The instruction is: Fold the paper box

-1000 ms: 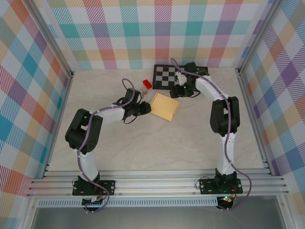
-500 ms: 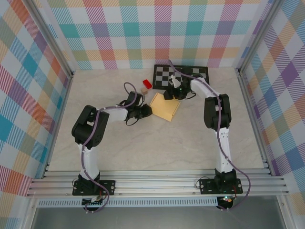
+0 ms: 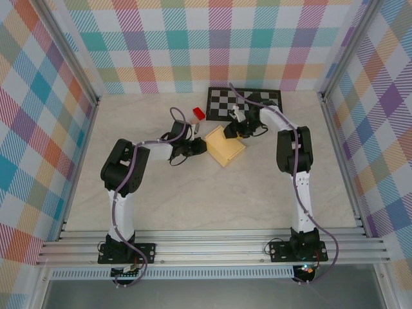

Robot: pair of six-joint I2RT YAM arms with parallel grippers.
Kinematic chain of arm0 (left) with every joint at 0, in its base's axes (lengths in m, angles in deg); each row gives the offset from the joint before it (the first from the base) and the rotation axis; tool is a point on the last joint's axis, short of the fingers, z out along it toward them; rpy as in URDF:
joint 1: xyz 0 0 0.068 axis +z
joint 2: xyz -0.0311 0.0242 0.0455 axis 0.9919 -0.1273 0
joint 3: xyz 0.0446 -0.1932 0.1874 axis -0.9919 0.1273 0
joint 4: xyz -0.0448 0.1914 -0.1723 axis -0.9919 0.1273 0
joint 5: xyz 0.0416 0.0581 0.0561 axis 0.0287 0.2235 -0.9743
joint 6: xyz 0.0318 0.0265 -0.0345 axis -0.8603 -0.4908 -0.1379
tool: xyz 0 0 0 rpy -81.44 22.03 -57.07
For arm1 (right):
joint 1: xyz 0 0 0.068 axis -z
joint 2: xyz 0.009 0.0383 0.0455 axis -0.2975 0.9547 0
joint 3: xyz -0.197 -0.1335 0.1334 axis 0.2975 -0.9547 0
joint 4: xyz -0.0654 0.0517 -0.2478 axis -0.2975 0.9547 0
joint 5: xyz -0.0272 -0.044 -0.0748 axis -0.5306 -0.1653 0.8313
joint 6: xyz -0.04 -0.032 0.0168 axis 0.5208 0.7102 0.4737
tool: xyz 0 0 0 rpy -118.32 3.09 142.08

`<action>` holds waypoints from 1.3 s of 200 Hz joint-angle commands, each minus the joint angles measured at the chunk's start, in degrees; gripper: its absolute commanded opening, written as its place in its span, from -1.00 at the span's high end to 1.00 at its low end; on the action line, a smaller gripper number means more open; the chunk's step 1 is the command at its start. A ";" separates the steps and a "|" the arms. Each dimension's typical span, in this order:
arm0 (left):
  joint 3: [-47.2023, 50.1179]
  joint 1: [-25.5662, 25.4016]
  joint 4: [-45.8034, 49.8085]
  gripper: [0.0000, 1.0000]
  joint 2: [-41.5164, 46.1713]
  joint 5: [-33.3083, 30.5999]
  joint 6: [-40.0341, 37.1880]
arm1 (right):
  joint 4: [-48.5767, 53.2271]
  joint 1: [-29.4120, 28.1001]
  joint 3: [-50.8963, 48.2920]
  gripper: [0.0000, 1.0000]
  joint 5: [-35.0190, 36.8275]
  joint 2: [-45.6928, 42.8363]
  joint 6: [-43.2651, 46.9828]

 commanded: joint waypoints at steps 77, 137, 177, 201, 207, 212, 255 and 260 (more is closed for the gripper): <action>-0.80 -3.44 -6.83 0.70 -0.19 3.86 -2.83 | -1.74 -3.79 -10.55 -0.10 -3.92 -2.58 -5.26; 3.77 -1.31 3.61 0.47 7.28 -5.50 -0.06 | -6.30 -1.32 -17.54 -0.12 6.40 -9.42 -15.10; 4.30 -0.85 18.28 0.61 12.94 -5.36 9.89 | -7.38 -1.23 -20.74 -0.13 9.17 -12.09 -17.86; 12.73 -4.05 12.49 0.70 16.75 -2.61 20.73 | -9.34 -1.23 -23.40 -0.12 9.41 -13.98 -19.59; 14.87 -4.88 10.55 0.72 17.61 -2.98 23.19 | -9.82 -1.24 -24.06 -0.12 9.61 -14.50 -19.93; 16.34 -5.39 8.86 0.76 18.01 -3.35 25.41 | -10.22 -1.27 -24.44 -0.12 9.88 -14.84 -20.21; 18.45 -9.67 -4.68 1.00 15.44 -2.69 38.59 | -10.91 -1.32 -25.72 -0.11 9.87 -15.59 -21.31; 17.84 -10.31 -4.88 1.00 15.05 -2.82 39.18 | -10.94 -1.37 -25.93 -0.11 10.05 -15.76 -21.36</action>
